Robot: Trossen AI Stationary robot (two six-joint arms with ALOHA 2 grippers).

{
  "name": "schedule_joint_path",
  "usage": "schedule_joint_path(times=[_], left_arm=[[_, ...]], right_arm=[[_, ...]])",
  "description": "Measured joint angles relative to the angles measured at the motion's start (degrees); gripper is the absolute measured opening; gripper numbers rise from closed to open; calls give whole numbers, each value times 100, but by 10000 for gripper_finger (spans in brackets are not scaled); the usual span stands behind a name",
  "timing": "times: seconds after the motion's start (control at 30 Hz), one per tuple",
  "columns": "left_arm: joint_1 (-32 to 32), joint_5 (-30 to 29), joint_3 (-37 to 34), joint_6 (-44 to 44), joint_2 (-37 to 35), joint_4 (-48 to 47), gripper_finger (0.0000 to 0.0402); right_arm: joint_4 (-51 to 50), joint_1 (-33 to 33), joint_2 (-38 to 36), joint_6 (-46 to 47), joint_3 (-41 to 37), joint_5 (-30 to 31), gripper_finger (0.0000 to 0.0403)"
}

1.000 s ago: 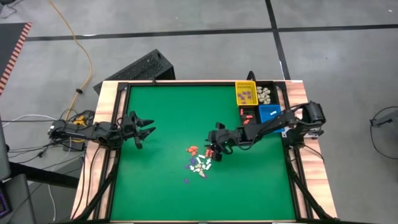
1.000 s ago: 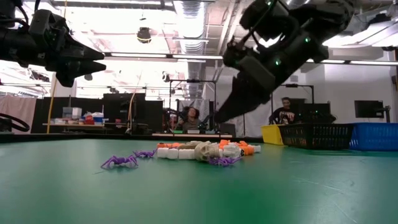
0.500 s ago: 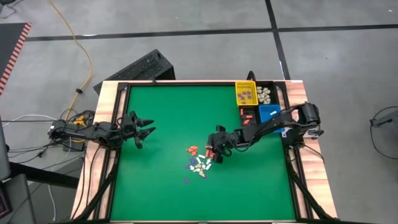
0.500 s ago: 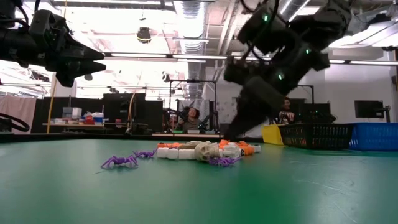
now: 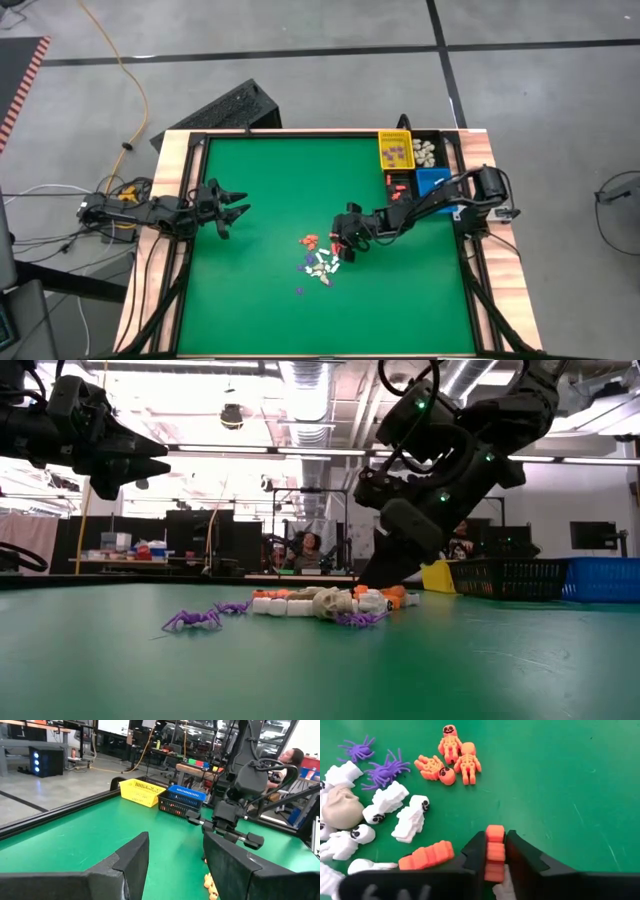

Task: Sort Halloween decoration
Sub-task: Put the orange skeleton toy into the bottom black basket

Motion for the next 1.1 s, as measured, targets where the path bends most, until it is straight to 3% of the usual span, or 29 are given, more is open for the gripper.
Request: schedule_joint_path(times=[0.17,0.53,0.73,0.9,1.1], left_arm=[[0,0,0,-1,-1,-1,178],[0,2,0,-1,-1,-1,178],[0,2,0,0,-1,0,178],[0,2,0,0,-1,1,178],[0,2,0,0,-1,1,178]], right_arm=[[-88,-133,-253,-4,-18,6,30],[-328,-416,-1423,61,-14,892,31],[-1704,-512,-2114,958,-13,2158,34],[-3593,-513,-2583,2342,-9,3160,37],[-5587,-513,-2839,4292,-9,3625,39]])
